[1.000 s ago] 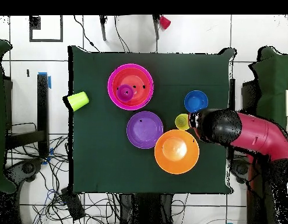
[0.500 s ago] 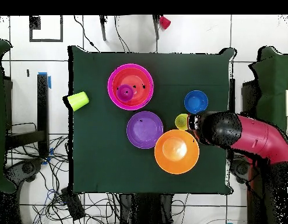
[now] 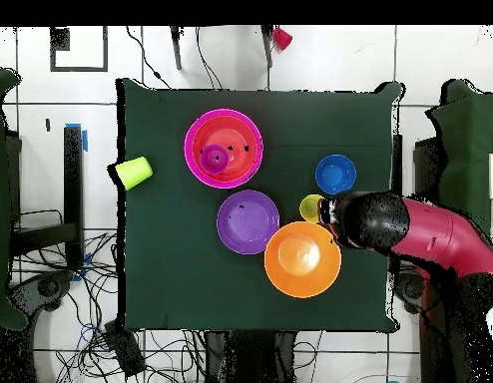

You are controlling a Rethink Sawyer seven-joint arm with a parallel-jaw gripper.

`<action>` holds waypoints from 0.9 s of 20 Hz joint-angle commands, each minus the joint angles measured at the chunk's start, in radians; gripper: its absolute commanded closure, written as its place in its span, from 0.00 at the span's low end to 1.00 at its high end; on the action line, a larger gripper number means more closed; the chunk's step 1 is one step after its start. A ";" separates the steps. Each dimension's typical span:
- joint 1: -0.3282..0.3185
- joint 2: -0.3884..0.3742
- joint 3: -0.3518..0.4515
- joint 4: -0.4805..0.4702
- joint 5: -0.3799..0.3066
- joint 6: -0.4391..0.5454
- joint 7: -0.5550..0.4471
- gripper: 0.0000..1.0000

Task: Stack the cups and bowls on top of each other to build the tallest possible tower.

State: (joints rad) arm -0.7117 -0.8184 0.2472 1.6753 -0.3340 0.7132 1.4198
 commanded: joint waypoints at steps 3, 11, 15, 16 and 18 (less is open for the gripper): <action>-0.033 0.132 0.074 0.047 -0.056 -0.096 -0.039 0.00; -0.046 0.176 0.069 0.054 -0.078 -0.152 -0.024 0.00; -0.042 0.236 0.061 0.038 -0.085 -0.213 0.003 0.00; -0.042 0.242 0.058 0.039 -0.086 -0.222 0.007 0.00; -0.045 0.248 0.060 0.044 -0.088 -0.238 0.003 0.00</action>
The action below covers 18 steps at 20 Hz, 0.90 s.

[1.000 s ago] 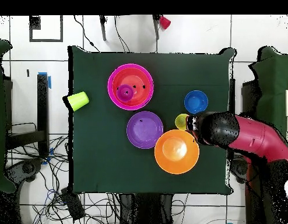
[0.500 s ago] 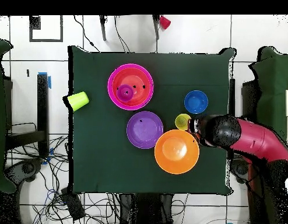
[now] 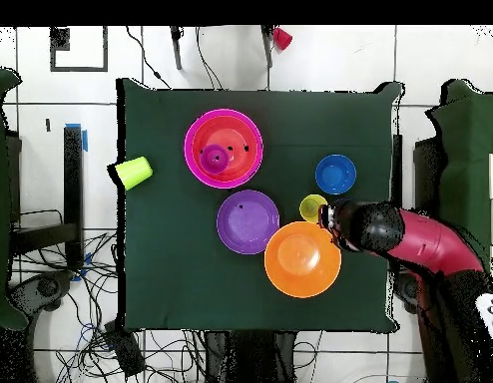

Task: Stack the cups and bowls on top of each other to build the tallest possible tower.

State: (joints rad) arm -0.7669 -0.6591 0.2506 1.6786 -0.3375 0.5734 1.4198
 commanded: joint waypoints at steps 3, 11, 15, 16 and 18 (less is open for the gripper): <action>0.010 0.101 0.052 0.031 -0.086 -0.113 0.001 0.00; 0.010 0.138 0.051 0.020 -0.079 -0.167 0.013 0.00; 0.004 0.169 0.056 0.004 -0.070 -0.183 0.015 0.00; 0.003 0.171 0.057 0.005 -0.070 -0.188 0.014 0.00; -0.002 0.179 0.063 0.002 -0.070 -0.192 0.007 0.00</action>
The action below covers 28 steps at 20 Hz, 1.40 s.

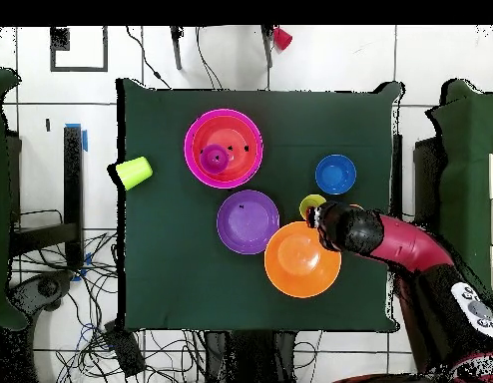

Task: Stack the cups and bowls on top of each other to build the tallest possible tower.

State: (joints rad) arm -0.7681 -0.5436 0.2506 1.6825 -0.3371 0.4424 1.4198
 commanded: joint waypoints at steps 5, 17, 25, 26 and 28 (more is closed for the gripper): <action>-0.008 0.075 0.073 -0.021 -0.074 -0.066 -0.009 0.00; -0.015 0.091 0.094 -0.026 -0.089 -0.073 -0.045 1.00; -0.016 0.085 0.099 -0.027 -0.100 -0.076 -0.040 1.00; -0.018 0.084 0.103 -0.029 -0.100 -0.073 -0.041 1.00; -0.021 0.086 0.110 -0.026 -0.104 -0.081 -0.040 1.00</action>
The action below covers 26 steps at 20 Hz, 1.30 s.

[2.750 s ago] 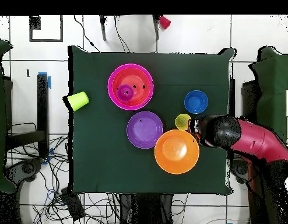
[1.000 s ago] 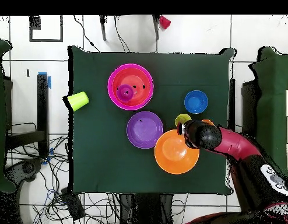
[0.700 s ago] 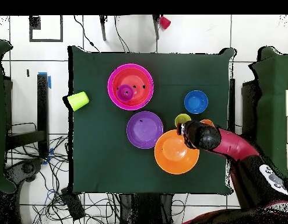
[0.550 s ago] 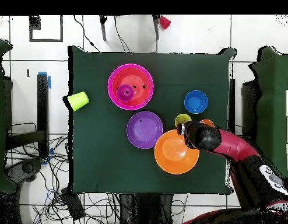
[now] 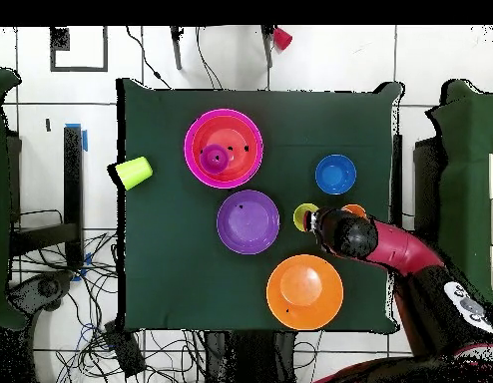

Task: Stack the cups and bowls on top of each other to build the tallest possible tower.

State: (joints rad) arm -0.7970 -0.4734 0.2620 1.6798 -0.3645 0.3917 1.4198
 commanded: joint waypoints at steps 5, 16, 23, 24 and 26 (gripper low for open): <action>0.025 -0.069 0.087 0.028 -0.062 0.004 -0.020 1.00; 0.102 -0.364 0.132 0.125 0.114 0.210 0.063 1.00; 0.211 -0.530 0.064 0.121 0.189 0.358 0.117 1.00; 0.217 -0.532 0.058 0.122 0.195 0.359 0.120 1.00; 0.237 -0.521 0.040 0.119 0.195 0.345 0.139 1.00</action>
State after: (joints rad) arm -0.6145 -0.9318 0.2915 1.7631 -0.1950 0.6349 1.4198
